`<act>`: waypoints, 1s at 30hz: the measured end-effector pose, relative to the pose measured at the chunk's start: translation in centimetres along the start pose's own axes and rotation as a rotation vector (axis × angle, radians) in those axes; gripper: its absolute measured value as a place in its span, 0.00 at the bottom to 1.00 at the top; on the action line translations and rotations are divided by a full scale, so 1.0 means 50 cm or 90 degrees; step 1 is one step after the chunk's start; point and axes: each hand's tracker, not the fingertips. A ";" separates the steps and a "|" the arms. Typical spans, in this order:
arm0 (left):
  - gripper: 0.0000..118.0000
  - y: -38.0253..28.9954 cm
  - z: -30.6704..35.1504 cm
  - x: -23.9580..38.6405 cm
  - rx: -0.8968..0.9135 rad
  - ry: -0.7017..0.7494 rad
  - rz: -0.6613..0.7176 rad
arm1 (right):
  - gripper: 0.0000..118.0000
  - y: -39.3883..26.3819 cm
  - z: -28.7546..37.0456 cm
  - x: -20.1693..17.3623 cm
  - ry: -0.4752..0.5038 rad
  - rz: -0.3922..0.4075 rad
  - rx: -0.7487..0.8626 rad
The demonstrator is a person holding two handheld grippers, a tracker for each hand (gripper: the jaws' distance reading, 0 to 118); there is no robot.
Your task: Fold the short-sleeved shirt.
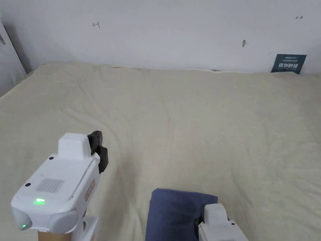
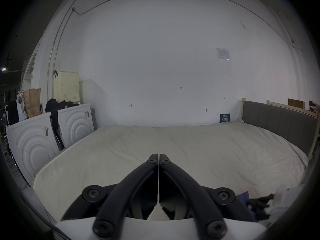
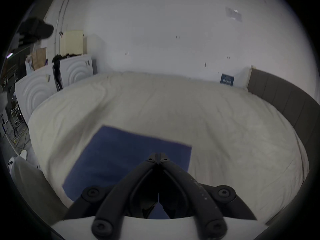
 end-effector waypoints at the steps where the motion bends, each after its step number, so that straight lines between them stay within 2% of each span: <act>1: 0.00 -0.003 -0.003 -0.004 -0.011 -0.007 0.016 | 0.01 -0.012 -0.012 0.000 -0.002 -0.007 -0.012; 4: 0.01 -0.018 -0.014 -0.014 -0.049 -0.032 0.060 | 0.01 -0.048 -0.045 0.003 -0.014 -0.001 -0.067; 6: 0.03 -0.033 -0.022 -0.015 -0.081 -0.053 0.089 | 0.01 -0.068 -0.049 0.008 -0.007 -0.001 -0.046; 7: 0.08 -0.045 -0.027 -0.013 -0.102 -0.063 0.116 | 0.01 -0.068 -0.043 0.009 -0.006 -0.006 -0.023; 10: 0.34 -0.092 -0.048 0.001 -0.196 -0.117 0.163 | 0.01 -0.069 -0.043 0.018 0.006 -0.027 -0.032; 11: 0.51 -0.110 -0.058 0.009 -0.232 -0.134 0.175 | 0.01 -0.071 -0.044 0.022 0.010 -0.031 -0.031; 12: 0.61 -0.126 -0.070 0.017 -0.272 -0.150 0.190 | 0.01 -0.071 -0.044 0.024 0.012 -0.032 -0.030; 13: 0.67 -0.145 -0.084 0.025 -0.312 -0.171 0.207 | 0.01 -0.071 -0.044 0.025 0.015 -0.031 -0.029; 14: 0.67 -0.166 -0.099 0.036 -0.354 -0.187 0.226 | 0.01 -0.072 -0.043 0.027 0.017 -0.027 -0.028; 16: 0.97 -0.205 -0.135 0.054 -0.461 -0.217 0.252 | 0.01 -0.040 -0.011 0.018 0.022 -0.026 -0.028; 17: 1.00 -0.224 -0.146 0.061 -0.472 -0.221 0.261 | 0.01 -0.040 -0.010 0.019 0.025 -0.028 -0.028; 22: 1.00 -0.285 -0.192 0.095 -0.545 -0.259 0.254 | 0.01 -0.062 -0.035 0.043 0.039 -0.036 -0.030; 23: 0.97 -0.296 -0.199 0.099 -0.560 -0.272 0.251 | 0.01 -0.058 -0.032 0.041 0.040 -0.029 -0.031; 24: 0.90 -0.302 -0.203 0.101 -0.569 -0.276 0.249 | 0.01 -0.051 -0.026 0.036 0.041 -0.019 -0.031; 25: 0.76 -0.308 -0.204 0.104 -0.575 -0.277 0.256 | 0.01 -0.052 -0.028 0.037 0.043 -0.011 -0.032; 26: 0.57 -0.314 -0.205 0.107 -0.586 -0.286 0.258 | 0.01 -0.054 -0.029 0.041 0.044 -0.011 -0.033; 27: 0.47 -0.319 -0.205 0.107 -0.589 -0.302 0.274 | 0.01 -0.056 -0.030 0.044 0.047 -0.011 -0.034; 28: 0.47 -0.323 -0.206 0.108 -0.587 -0.310 0.285 | 0.01 -0.068 -0.048 0.050 0.049 -0.012 -0.035; 30: 0.39 -0.323 -0.205 0.108 -0.583 -0.302 0.281 | 0.01 -0.074 -0.053 0.057 0.055 -0.013 -0.037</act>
